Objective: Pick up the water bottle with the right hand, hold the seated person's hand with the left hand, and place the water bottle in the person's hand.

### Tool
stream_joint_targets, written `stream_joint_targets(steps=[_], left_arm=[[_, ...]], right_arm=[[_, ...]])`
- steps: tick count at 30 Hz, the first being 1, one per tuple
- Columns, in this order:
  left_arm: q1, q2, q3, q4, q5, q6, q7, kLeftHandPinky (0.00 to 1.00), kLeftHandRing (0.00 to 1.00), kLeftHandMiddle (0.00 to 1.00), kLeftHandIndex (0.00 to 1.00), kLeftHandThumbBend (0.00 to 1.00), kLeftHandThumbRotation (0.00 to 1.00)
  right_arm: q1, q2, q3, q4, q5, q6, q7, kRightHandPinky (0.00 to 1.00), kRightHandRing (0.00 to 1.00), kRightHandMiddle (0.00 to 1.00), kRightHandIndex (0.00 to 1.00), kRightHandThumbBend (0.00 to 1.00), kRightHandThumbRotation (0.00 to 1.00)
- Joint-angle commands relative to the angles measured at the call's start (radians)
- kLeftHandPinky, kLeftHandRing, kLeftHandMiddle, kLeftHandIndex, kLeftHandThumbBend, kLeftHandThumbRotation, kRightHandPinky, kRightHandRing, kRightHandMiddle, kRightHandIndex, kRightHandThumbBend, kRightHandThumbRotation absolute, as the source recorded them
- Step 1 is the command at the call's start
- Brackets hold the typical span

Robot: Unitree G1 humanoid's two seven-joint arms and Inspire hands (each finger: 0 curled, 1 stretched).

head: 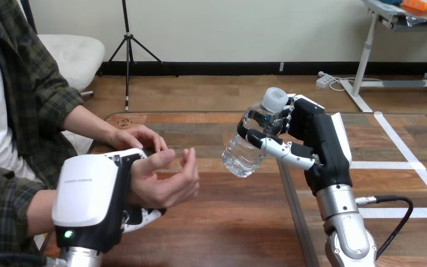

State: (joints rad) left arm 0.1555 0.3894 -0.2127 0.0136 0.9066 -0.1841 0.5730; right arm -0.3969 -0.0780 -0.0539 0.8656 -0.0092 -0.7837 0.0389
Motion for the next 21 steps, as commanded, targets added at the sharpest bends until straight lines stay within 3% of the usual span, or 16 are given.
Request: stream_joint_targets(steps=[1, 21], left_arm=[[-0.075, -0.023, -0.044, -0.1, 0.01, -0.071, 0.015, 0.27, 0.31, 0.36, 0.41, 0.89, 0.0], [-0.098, -0.051, -0.063, -0.092, 0.024, -0.097, 0.004, 0.27, 0.32, 0.36, 0.4, 0.89, 0.0]], right_arm=[[-0.09, 0.003, -0.014, -0.052, 0.016, -0.006, -0.006, 0.39, 0.41, 0.45, 0.57, 0.69, 0.0], [-0.098, 0.004, -0.015, -0.044, 0.018, -0.013, -0.005, 0.4, 0.41, 0.45, 0.57, 0.69, 0.0]])
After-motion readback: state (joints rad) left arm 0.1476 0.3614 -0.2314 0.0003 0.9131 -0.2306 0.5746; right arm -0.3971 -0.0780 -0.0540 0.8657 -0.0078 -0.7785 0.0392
